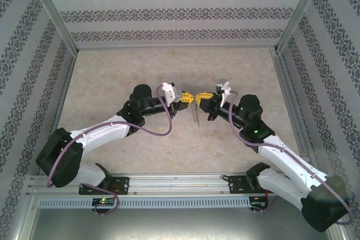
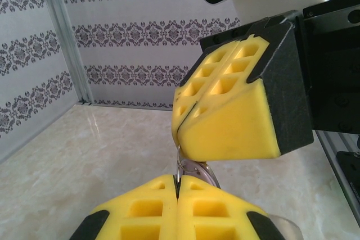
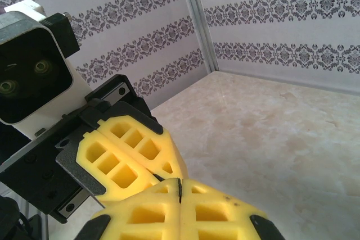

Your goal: Put the keys on the keyring

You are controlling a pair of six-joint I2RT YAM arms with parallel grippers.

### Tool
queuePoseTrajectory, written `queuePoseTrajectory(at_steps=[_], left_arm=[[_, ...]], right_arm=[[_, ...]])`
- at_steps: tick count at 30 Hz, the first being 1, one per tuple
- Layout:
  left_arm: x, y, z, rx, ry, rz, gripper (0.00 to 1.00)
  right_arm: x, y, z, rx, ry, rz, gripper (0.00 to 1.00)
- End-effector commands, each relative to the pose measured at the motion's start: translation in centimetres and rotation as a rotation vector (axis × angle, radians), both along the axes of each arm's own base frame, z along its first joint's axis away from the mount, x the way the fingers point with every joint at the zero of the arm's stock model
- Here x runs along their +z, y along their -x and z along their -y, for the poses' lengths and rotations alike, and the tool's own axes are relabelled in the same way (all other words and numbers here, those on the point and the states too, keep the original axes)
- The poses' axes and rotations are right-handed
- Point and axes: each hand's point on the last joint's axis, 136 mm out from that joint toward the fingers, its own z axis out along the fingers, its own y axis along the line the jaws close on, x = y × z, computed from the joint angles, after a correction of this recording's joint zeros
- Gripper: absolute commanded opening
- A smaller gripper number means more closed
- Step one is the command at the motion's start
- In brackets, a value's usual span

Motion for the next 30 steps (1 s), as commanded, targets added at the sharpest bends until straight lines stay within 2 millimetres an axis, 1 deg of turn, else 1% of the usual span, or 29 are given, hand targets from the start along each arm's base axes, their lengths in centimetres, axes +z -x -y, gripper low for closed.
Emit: queuePoseTrajectory(at_steps=[1,7,15,19,26,30], left_arm=[[3.6,1.5,0.4,-0.051,0.076,0.078,0.00],[4.3,1.8,0.2,-0.052,0.095,0.089,0.00],[4.6,2.0,0.0,-0.053,0.101,0.097,0.00],[4.6,2.1,0.0,-0.056,0.104,0.098,0.00],[4.8,1.9,0.0,-0.039,0.126,0.103,0.00],[5.1,1.4,-0.1,-0.019,0.163,0.110,0.00]], right_arm=[[1.1,-0.6,0.0,-0.028,0.001,0.053,0.00],[0.0,-1.3,0.7,-0.065,0.013,0.033,0.00],[-0.9,-2.2,1.9,-0.110,0.015,0.001,0.00],[-1.1,-2.2,1.7,-0.095,0.013,-0.010,0.00],[-1.0,-1.3,0.6,0.000,0.000,-0.030,0.00],[-1.1,-1.3,0.6,0.008,-0.005,-0.040,0.00]])
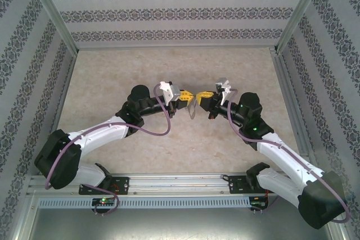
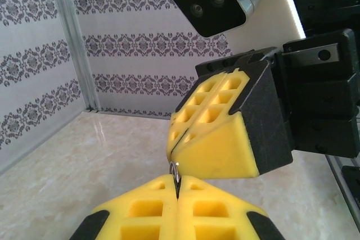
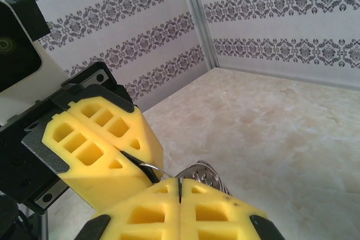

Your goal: Put the keys on the keyring

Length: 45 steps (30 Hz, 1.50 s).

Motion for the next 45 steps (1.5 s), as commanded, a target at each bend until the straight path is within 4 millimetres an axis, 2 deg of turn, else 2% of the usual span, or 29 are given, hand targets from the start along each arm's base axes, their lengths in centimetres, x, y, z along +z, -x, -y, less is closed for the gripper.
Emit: queuePoseTrajectory(at_steps=[1,5,6,8,10,14,20,25,34,45], left_arm=[[3.9,1.3,0.3,-0.037,0.125,0.104,0.00],[4.5,1.0,0.1,-0.015,0.174,0.113,0.00],[4.4,0.8,0.1,-0.012,0.180,0.113,0.00],[4.5,0.7,0.1,-0.005,0.186,0.112,0.00],[4.4,0.6,0.1,-0.002,0.188,0.114,0.00],[4.3,0.4,0.2,-0.002,0.190,0.117,0.00],[4.2,0.3,0.4,-0.011,0.187,0.120,0.00],[4.3,-0.6,0.1,-0.017,0.228,0.085,0.00],[5.2,-3.1,-2.6,-0.054,0.395,-0.015,0.00],[5.3,-4.1,-3.0,-0.113,0.405,-0.078,0.00]], right_arm=[[-0.4,-0.4,0.2,-0.003,-0.003,-0.026,0.00],[-0.6,-0.4,0.2,0.015,-0.008,-0.049,0.00],[-0.8,-0.5,0.2,0.016,-0.008,-0.058,0.05],[-1.0,-0.8,0.5,0.003,-0.008,-0.072,0.22],[-1.1,-1.1,1.0,-0.017,-0.016,-0.082,0.32],[-0.5,-1.2,1.8,-0.038,-0.043,-0.080,0.39],[0.6,-1.1,2.5,-0.056,-0.064,-0.063,0.41],[1.3,-1.7,3.3,-0.103,-0.080,-0.055,0.41],[2.1,-4.1,4.6,-0.187,-0.146,-0.072,0.44],[4.7,-4.7,1.8,0.026,-0.269,-0.043,0.54]])
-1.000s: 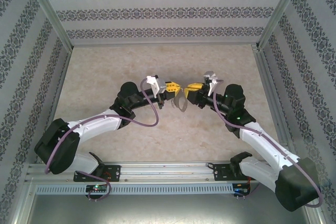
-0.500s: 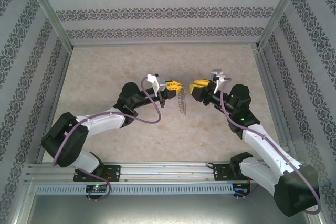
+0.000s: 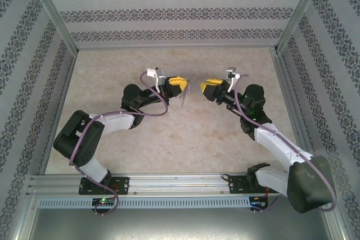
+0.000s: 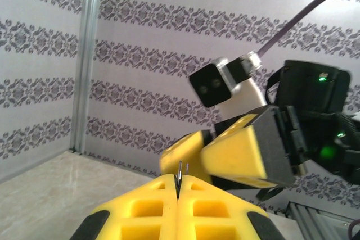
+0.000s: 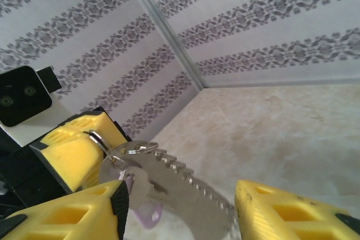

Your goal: Put the keys on the keyring

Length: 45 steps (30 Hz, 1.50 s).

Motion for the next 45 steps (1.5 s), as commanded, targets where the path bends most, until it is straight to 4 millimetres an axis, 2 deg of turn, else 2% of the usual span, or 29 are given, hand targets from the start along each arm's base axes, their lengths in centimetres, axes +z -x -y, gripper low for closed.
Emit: queuePoseTrajectory(at_steps=[1,15,28,31,40,45], left_arm=[[2.9,0.8,-0.3,-0.062,0.063,0.070,0.00],[2.9,0.4,0.3,-0.106,0.069,0.027,0.00],[3.0,-0.1,0.6,-0.123,0.079,0.000,0.00],[2.9,-0.2,0.6,-0.122,0.080,-0.008,0.00],[2.7,-0.3,0.6,-0.121,0.081,-0.018,0.00],[2.6,-0.4,0.7,-0.120,0.082,-0.022,0.00]], right_arm=[[4.1,0.7,-1.1,0.101,-0.090,0.120,0.54],[4.4,1.5,-2.9,0.201,-0.145,0.137,0.52],[4.0,1.0,-4.1,0.241,-0.160,0.129,0.47],[4.1,0.8,-4.2,0.246,-0.167,0.132,0.42],[4.0,1.1,-4.4,0.270,-0.172,0.131,0.13],[3.7,1.4,-4.5,0.283,-0.168,0.128,0.01]])
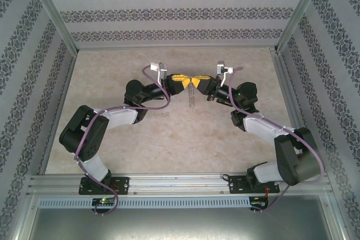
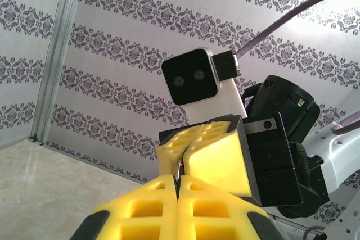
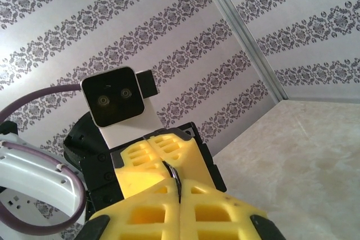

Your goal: Put the keys on the keyring

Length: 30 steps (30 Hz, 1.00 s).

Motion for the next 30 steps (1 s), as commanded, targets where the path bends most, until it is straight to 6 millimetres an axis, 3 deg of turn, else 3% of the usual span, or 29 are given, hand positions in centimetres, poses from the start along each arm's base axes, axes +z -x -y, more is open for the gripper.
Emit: queuePoseTrajectory(at_steps=[1,8,10,16,23,30], left_arm=[[2.5,0.4,-0.4,-0.006,0.050,0.098,0.00],[2.4,0.3,-0.7,0.014,0.050,0.099,0.00],[2.5,0.2,-1.1,0.045,0.051,0.114,0.12],[2.8,-1.1,-3.8,0.139,0.051,0.108,0.34],[1.7,-2.8,-5.6,0.218,-0.033,0.074,0.45],[0.6,-3.9,-6.1,0.248,-0.174,0.058,0.49]], right_arm=[[1.3,0.8,-0.4,0.033,-0.013,0.066,0.00],[1.1,0.8,-0.4,0.028,-0.007,0.065,0.00],[0.7,0.4,-0.2,0.003,0.005,0.052,0.00],[-1.1,-0.9,0.4,-0.074,0.082,0.004,0.00],[-4.4,-2.2,0.7,-0.145,0.258,-0.061,0.00],[-5.6,-2.8,0.8,-0.173,0.418,-0.066,0.00]])
